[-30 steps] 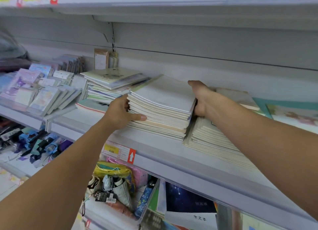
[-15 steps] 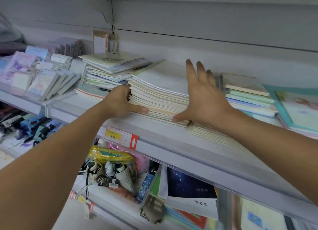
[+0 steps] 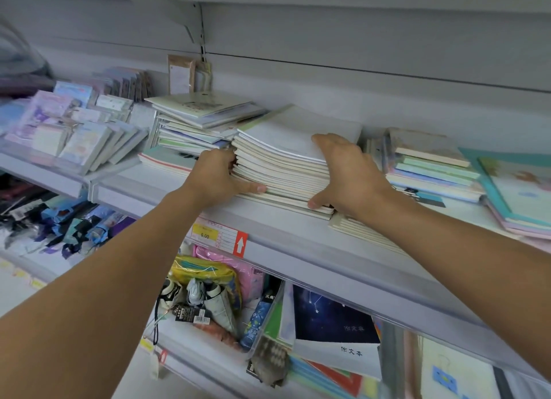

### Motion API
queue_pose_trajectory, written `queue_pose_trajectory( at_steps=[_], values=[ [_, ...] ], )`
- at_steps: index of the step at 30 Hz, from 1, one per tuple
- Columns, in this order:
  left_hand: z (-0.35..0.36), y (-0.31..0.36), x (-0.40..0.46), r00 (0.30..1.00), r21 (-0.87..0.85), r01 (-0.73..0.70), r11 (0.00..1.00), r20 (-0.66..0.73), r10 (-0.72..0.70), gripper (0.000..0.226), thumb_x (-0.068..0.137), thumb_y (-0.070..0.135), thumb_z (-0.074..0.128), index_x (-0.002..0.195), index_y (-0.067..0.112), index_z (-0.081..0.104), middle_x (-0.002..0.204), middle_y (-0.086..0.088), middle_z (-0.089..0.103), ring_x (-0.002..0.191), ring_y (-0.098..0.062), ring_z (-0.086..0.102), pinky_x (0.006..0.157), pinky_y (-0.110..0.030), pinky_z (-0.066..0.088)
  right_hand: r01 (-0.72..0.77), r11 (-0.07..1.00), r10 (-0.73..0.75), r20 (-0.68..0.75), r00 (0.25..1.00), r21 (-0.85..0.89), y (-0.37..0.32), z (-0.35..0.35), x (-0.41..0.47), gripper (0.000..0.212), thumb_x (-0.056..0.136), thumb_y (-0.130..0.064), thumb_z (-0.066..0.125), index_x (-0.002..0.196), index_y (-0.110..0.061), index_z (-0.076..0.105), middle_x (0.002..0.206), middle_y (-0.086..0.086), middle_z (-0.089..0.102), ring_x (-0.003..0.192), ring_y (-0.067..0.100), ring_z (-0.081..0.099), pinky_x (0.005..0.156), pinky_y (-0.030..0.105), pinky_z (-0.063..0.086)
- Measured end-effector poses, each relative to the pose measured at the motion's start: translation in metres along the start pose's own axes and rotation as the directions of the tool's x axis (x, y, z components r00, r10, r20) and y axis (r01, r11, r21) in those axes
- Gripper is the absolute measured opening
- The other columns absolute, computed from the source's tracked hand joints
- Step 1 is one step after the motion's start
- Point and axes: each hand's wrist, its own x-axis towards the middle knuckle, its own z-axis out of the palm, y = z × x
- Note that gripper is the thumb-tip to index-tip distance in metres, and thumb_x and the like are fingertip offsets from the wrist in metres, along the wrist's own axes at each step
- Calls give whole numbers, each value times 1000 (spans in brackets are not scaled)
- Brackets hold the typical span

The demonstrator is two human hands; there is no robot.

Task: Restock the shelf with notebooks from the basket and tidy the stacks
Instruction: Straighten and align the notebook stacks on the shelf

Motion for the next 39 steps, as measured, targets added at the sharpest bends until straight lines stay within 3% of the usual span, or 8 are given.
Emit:
queue_pose_trajectory(
  at_steps=[3, 6, 13, 21, 27, 32, 35, 39],
  values=[
    [1, -1, 1, 990, 2, 20, 1000, 139, -20, 71, 49, 51, 91, 109, 23, 66, 105, 13, 66, 98, -7, 59, 90, -20, 45, -14, 1000, 14, -18, 1000, 13, -2, -5, -3, 108, 48, -31, 98, 139, -13, 43, 136, 9, 51, 121, 33, 52, 98, 42, 48],
    [1, -5, 3, 992, -24, 58, 998, 111, -55, 68, 55, 38, 92, 113, 14, 68, 108, 2, 72, 101, -15, 66, 96, -32, 51, -22, 1000, 22, -2, 1000, -9, -4, -4, -5, 108, 48, -33, 98, 138, -13, 42, 136, 9, 50, 119, 34, 53, 94, 45, 50],
    [2, -11, 6, 996, -14, 87, 996, 33, -86, 60, 49, 37, 94, 95, 6, 69, 90, -10, 72, 83, -23, 67, 79, -35, 56, -2, 966, 4, 5, 1000, -259, -4, -7, -13, 131, 50, -53, 91, 153, -27, 14, 159, 4, 16, 140, 37, 25, 101, 48, 45],
    [1, -21, 13, 991, -99, 104, 990, 90, -95, 76, 34, 50, 87, 94, 6, 70, 92, -17, 73, 77, -19, 65, 85, -44, 56, 63, 951, -62, 13, 998, -304, -14, 3, -2, 118, 51, -32, 96, 144, -22, 25, 147, 6, 31, 121, 36, 46, 82, 43, 52],
    [0, -17, 18, 991, 14, 95, 995, 96, -96, 52, 54, 33, 93, 87, 3, 68, 76, -6, 66, 70, -18, 57, 75, -32, 51, 67, 958, -83, -47, 995, -279, -13, 11, -6, 95, 60, -12, 88, 137, -20, 32, 144, 6, 34, 118, 36, 46, 89, 46, 49],
    [1, -20, 13, 992, -75, 111, 991, 66, -107, 62, 49, 30, 94, 100, 4, 72, 97, -16, 73, 83, -22, 69, 87, -38, 57, 76, 915, -91, -18, 996, -396, -21, 9, -10, 115, 55, -36, 93, 145, -25, 21, 153, 5, 18, 127, 37, 38, 82, 48, 47],
    [0, -20, 13, 989, -123, 122, 985, 97, -110, 70, 42, 33, 95, 101, 3, 72, 94, -9, 73, 84, -23, 70, 88, -42, 56, 50, 911, -75, -48, 996, -409, -18, 12, -7, 113, 56, -32, 92, 144, -25, 21, 153, 6, 19, 121, 37, 43, 63, 35, 42],
    [2, -17, 12, 990, -138, 117, 984, 95, -104, 71, 42, 35, 95, 102, 4, 72, 91, -5, 71, 75, -12, 61, 87, -35, 57, 65, 925, -91, -52, 994, -375, -14, 10, -5, 107, 56, -31, 92, 141, -26, 25, 155, 4, 18, 120, 36, 46, 64, 36, 38]
  ],
)
